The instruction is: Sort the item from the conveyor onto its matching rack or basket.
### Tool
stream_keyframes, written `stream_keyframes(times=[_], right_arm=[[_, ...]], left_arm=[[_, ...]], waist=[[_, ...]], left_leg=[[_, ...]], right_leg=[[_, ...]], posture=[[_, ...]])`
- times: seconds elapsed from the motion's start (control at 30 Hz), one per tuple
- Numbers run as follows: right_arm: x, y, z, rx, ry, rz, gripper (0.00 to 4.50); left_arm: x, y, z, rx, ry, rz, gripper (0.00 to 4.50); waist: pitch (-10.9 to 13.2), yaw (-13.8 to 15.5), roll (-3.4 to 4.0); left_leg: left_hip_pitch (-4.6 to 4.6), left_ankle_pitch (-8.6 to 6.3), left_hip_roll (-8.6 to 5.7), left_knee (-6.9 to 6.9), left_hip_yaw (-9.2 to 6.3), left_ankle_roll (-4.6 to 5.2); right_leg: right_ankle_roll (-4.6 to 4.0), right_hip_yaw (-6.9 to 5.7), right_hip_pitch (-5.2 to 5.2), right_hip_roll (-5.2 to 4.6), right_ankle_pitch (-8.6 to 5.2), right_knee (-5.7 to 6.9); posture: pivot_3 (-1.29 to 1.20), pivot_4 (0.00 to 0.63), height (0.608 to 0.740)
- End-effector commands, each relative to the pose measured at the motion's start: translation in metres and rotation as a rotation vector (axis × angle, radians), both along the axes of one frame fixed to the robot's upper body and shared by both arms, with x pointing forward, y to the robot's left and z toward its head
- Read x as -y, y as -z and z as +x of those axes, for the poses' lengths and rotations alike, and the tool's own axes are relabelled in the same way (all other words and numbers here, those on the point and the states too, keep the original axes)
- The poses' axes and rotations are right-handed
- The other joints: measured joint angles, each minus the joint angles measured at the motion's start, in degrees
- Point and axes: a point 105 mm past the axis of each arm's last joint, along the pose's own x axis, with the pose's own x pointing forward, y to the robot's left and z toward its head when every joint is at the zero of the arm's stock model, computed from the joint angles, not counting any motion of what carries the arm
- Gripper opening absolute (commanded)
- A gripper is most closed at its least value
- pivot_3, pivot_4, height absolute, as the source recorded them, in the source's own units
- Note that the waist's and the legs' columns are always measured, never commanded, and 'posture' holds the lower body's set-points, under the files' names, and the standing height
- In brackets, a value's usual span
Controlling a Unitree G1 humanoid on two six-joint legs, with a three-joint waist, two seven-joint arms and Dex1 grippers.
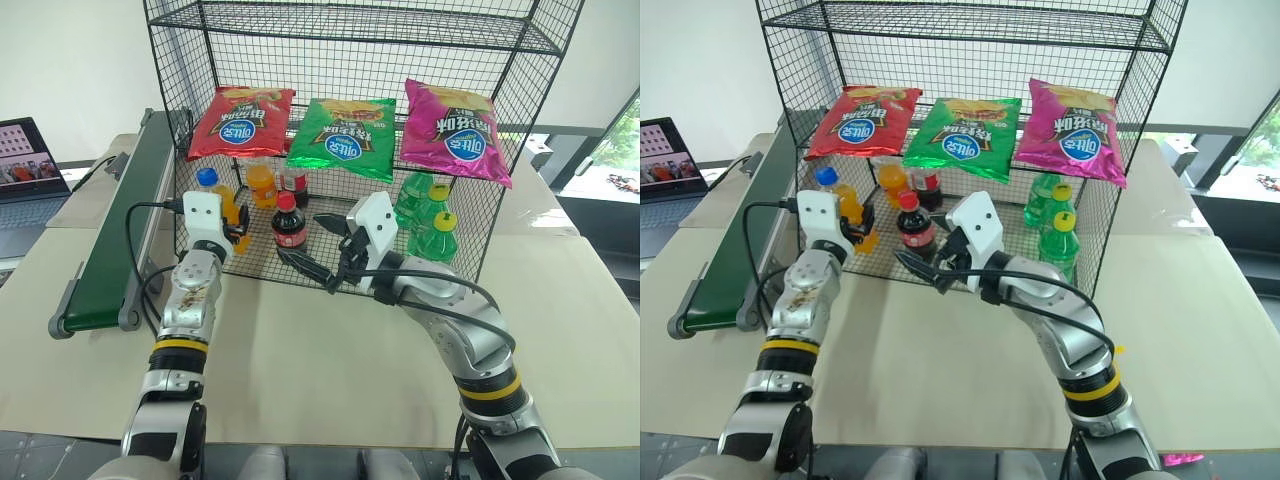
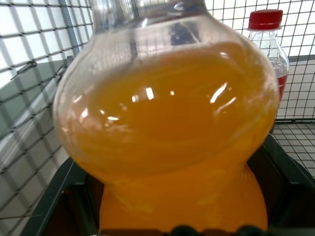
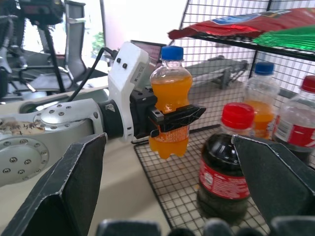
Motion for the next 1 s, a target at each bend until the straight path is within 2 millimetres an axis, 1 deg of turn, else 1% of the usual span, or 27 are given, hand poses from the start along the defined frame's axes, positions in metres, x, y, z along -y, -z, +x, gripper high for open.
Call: stream_keyframes(times=[0.03, 0.1, 0.13, 0.2, 0.33, 0.43, 0.53, 0.6, 0.67, 0.8, 0.87, 0.93, 1.0], right_arm=[[0.0, -0.009, 0.001, 0.036, 0.032, 0.006, 4.5], [0.001, -0.01, 0.002, 0.037, 0.043, 0.007, 4.5], [0.001, -0.01, 0.002, 0.038, 0.046, 0.008, 4.5], [0.002, -0.011, 0.002, 0.04, 0.05, 0.008, 4.5], [0.003, -0.011, 0.002, 0.041, 0.051, 0.006, 4.5], [0.002, -0.01, 0.001, 0.04, 0.048, 0.005, 4.5], [0.003, -0.009, 0.001, 0.039, 0.045, 0.006, 4.5], [0.003, -0.008, 0.002, 0.037, 0.046, 0.007, 4.5], [0.002, -0.007, 0.002, 0.033, 0.048, 0.011, 4.5], [0.003, -0.005, 0.001, 0.029, 0.048, 0.015, 4.5], [0.003, -0.004, 0.001, 0.029, 0.046, 0.01, 4.5], [0.007, 0.0, 0.001, 0.023, 0.054, 0.003, 4.5], [0.016, 0.008, 0.001, 0.019, 0.086, -0.016, 4.5]], left_arm=[[-0.004, -0.012, 0.01, 0.068, -0.028, 0.022, 3.09], [-0.006, -0.004, 0.013, 0.052, -0.031, 0.018, 3.09], [-0.006, -0.002, 0.013, 0.05, -0.029, 0.014, 4.11], [-0.006, -0.001, 0.014, 0.049, -0.022, 0.002, 4.44], [-0.002, 0.0, 0.012, 0.059, 0.0, -0.016, 4.44], [0.0, 0.001, 0.008, 0.064, 0.011, -0.027, 4.44], [0.0, 0.009, -0.007, 0.046, 0.015, -0.032, 4.44], [-0.003, 0.018, -0.019, 0.024, 0.005, -0.013, 4.44], [-0.008, 0.026, -0.032, -0.004, -0.019, -0.008, 4.44], [-0.014, 0.029, -0.049, -0.039, -0.047, -0.011, 4.44], [-0.016, 0.03, -0.063, -0.057, -0.054, -0.008, 4.44], [-0.01, 0.036, -0.081, -0.1, 0.002, 0.002, 4.44], [0.0, 0.041, -0.098, -0.145, 0.078, -0.01, 4.44]], waist=[[0.0, -0.1, 0.0], [0.0, -0.2, 0.0], [0.0, -0.3, 0.0], [0.0, -0.3, 0.0], [0.0, -0.2, 0.0], [0.0, -0.1, 0.0], [0.0, -0.2, 0.03], [0.0, -0.5, 0.04], [0.0, -0.6, 0.07], [0.0, -0.2, 0.07], [0.0, -0.1, 0.07], [0.0, -0.2, 0.08], [-0.1, -0.2, 0.13]], left_leg=[[0.01, 0.0, 0.0, 0.0, 0.0, 0.0], [0.02, 0.0, 0.0, 0.0, 0.0, 0.0], [0.02, 0.0, 0.0, 0.0, 0.0, 0.01], [0.01, 0.0, 0.0, -0.02, 0.0, 0.01], [0.02, 0.0, 0.0, 0.0, 0.0, 0.0], [0.04, 0.01, 0.0, 0.02, 0.0, 0.0], [0.05, 0.01, 0.0, 0.01, 0.0, 0.0], [0.08, 0.0, 0.01, 0.0, 0.0, 0.0], [0.11, 0.01, 0.04, -0.02, 0.0, 0.0], [0.1, 0.01, 0.05, 0.03, -0.02, -0.01], [0.1, 0.02, 0.04, 0.1, -0.02, -0.02], [0.1, 0.02, 0.03, 0.12, -0.02, -0.02], [0.12, 0.01, 0.04, 0.08, 0.0, -0.02]], right_leg=[[0.0, 0.0, 0.0, 0.01, 0.0, 0.0], [0.01, 0.0, 0.0, 0.01, 0.0, 0.02], [0.01, 0.0, 0.0, 0.01, 0.0, 0.02], [0.01, 0.0, -0.01, 0.01, 0.0, 0.03], [0.01, -0.01, 0.0, 0.0, 0.0, 0.06], [0.02, -0.01, 0.03, 0.0, 0.0, 0.06], [0.02, -0.01, 0.04, -0.01, 0.0, 0.08], [0.02, 0.0, 0.03, -0.01, 0.0, 0.13], [0.01, 0.0, 0.02, 0.01, 0.0, 0.17], [0.01, -0.01, 0.02, 0.02, 0.0, 0.2], [0.02, -0.01, 0.06, 0.01, 0.0, 0.2], [0.02, -0.01, 0.09, -0.01, 0.0, 0.17], [0.01, 0.0, 0.09, -0.01, 0.0, 0.14]], posture=[[0.0, 0.15, 0.738], [0.0, 0.15, 0.738], [0.0, 0.15, 0.738], [0.0, 0.15, 0.738], [0.0, 0.15, 0.738], [0.0, 0.15, 0.738], [0.0, 0.15, 0.738], [0.0, 0.15, 0.738], [0.0, 0.15, 0.738], [0.0, 0.15, 0.738], [0.0, 0.15, 0.738], [0.0, 0.15, 0.738], [0.0, 0.15, 0.738]])
